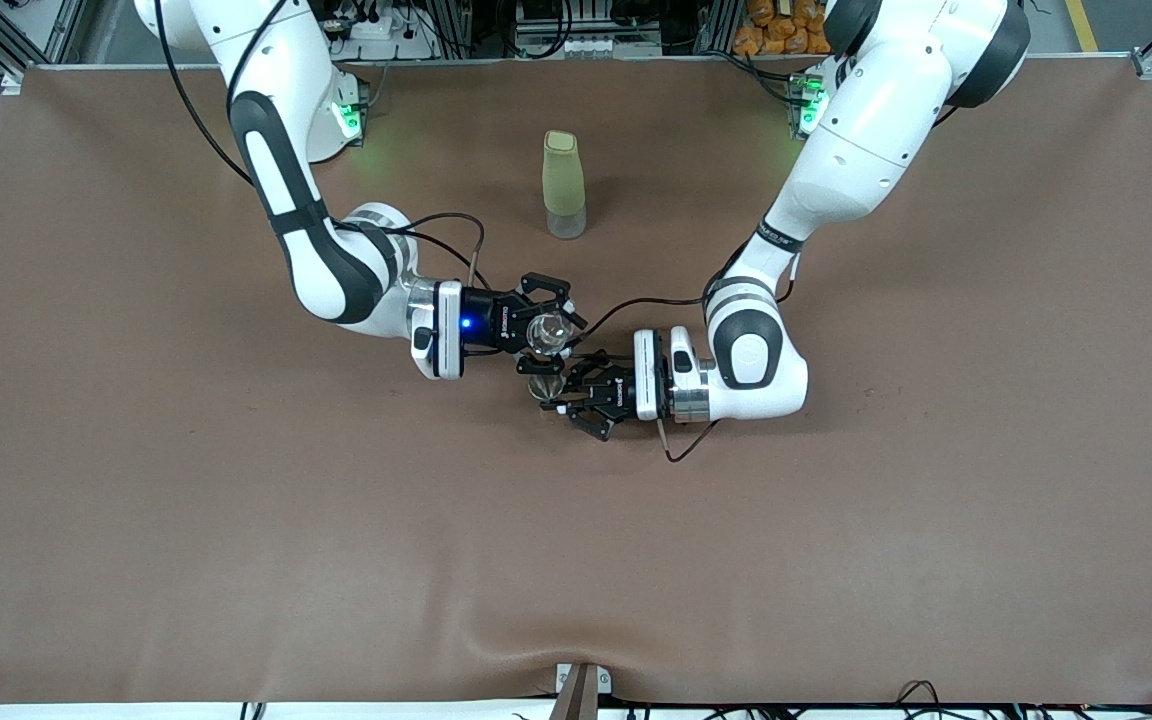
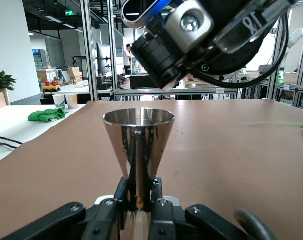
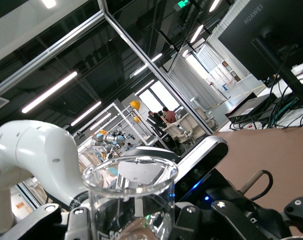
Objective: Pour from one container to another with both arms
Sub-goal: 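Tilt the glass cup with the right gripper, pouring liquid into the jigger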
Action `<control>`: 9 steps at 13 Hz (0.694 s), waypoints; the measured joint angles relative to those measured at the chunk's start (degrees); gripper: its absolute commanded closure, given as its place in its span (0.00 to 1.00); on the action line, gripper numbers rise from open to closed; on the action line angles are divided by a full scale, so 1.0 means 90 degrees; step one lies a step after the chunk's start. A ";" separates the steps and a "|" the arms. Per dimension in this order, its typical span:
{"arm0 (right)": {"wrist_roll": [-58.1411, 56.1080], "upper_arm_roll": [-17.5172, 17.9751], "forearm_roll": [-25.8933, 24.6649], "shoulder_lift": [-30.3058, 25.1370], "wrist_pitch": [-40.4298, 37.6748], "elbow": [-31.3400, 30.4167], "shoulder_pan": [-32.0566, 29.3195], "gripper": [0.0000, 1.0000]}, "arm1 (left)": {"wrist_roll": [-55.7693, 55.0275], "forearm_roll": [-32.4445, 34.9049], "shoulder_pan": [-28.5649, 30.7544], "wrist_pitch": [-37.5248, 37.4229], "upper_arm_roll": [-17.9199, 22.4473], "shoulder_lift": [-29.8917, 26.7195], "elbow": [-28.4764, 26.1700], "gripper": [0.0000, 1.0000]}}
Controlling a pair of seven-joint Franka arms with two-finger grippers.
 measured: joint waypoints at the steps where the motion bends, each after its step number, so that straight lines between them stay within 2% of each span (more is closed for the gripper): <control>1: 0.0196 0.0000 0.0000 -0.0009 0.0000 0.0000 0.0000 1.00 | -0.0005 0.0000 0.0000 0.0000 -0.0001 0.0000 -0.0002 1.00; 9: 0.1546 -0.0004 0.0000 -0.0018 0.0000 0.0000 0.0000 1.00 | -0.0007 0.0000 0.0013 0.0000 0.0013 0.0001 -0.0021 1.00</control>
